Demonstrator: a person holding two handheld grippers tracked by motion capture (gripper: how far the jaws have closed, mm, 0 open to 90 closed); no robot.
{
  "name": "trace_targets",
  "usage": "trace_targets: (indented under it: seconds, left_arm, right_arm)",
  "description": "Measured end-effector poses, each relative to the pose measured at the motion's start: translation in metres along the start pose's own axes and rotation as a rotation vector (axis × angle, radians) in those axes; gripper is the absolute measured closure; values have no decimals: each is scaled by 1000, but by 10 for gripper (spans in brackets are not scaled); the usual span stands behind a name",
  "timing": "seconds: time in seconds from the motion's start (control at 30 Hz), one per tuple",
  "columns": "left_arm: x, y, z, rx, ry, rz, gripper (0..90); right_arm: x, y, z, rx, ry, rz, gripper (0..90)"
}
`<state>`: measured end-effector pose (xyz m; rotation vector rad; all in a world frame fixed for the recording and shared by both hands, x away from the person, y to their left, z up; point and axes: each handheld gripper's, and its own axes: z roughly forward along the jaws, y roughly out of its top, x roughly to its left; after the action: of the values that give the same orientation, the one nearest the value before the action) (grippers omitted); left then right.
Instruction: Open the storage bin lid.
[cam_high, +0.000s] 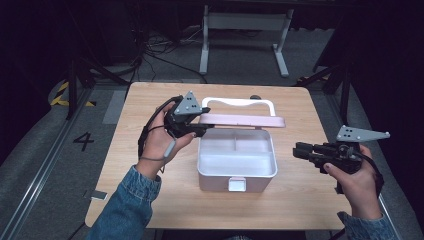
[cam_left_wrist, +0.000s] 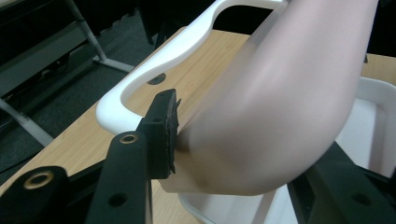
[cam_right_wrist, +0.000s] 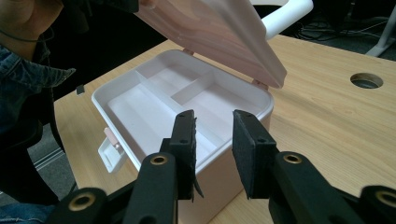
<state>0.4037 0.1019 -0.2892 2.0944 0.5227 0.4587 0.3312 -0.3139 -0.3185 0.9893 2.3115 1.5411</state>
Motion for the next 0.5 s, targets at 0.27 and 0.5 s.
trace_targets:
  seconds: [0.27,0.5]
  left_arm:
    - [8,10,3,41,41,-23,628]
    - [15,16,8,47,53,-89,672]
  right_arm:
    - [-3,-2,-1,2,-7,14,712]
    - [-5,-3,-1,-1,-14,16,702]
